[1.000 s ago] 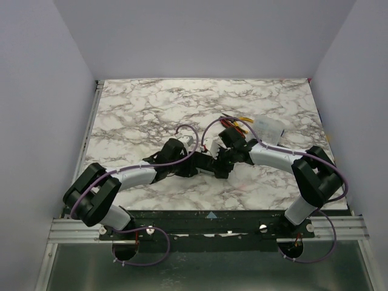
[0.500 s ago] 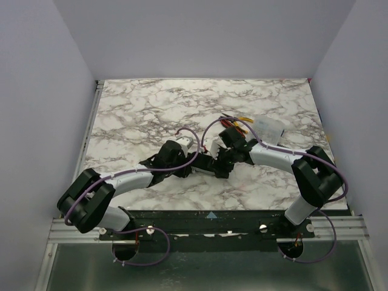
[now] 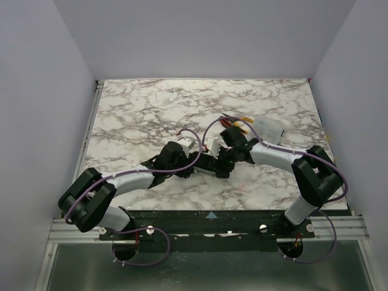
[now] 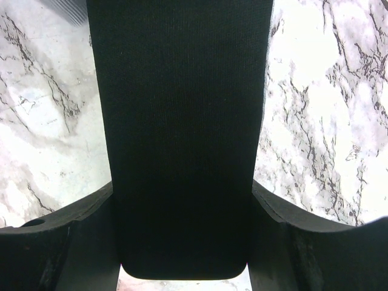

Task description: Open the umbrella

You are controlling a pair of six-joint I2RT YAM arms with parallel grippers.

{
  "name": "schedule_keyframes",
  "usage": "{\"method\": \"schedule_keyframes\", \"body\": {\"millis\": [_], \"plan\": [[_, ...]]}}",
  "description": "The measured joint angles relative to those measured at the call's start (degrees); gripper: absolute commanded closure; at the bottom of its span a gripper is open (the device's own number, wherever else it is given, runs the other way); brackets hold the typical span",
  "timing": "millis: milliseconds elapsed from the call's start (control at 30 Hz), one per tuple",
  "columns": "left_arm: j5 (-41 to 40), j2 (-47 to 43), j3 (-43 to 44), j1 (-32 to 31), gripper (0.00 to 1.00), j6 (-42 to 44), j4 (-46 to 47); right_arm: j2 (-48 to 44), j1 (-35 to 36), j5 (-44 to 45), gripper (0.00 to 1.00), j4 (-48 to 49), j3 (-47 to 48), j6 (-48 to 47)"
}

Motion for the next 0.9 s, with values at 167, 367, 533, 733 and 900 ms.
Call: {"method": "schedule_keyframes", "body": {"millis": [167, 367, 533, 733, 900], "plan": [[-0.37, 2.56, 1.16, -1.29, 0.63, -1.75, 1.29, 0.50, -0.02, 0.09, 0.76, -0.57, 0.63, 0.57], [-2.14, 4.11, 2.62, -1.20, 0.93, -2.80, 0.28, 0.74, -0.39, 0.44, 0.87, -1.25, 1.05, 1.20], [-2.56, 4.07, 2.64, -0.39, 1.00, -2.36, -0.42, 0.72, -0.39, 0.48, 0.92, -1.60, 1.03, 0.52], [0.17, 3.52, 2.62, 1.88, 1.00, -2.21, -0.42, 0.72, -0.39, 0.44, 0.95, -1.05, 1.01, -0.42], [3.82, 2.40, 2.60, 5.42, 1.00, -1.84, -0.42, 0.72, -0.39, 0.02, 0.97, 0.48, 0.81, -1.51]]}}
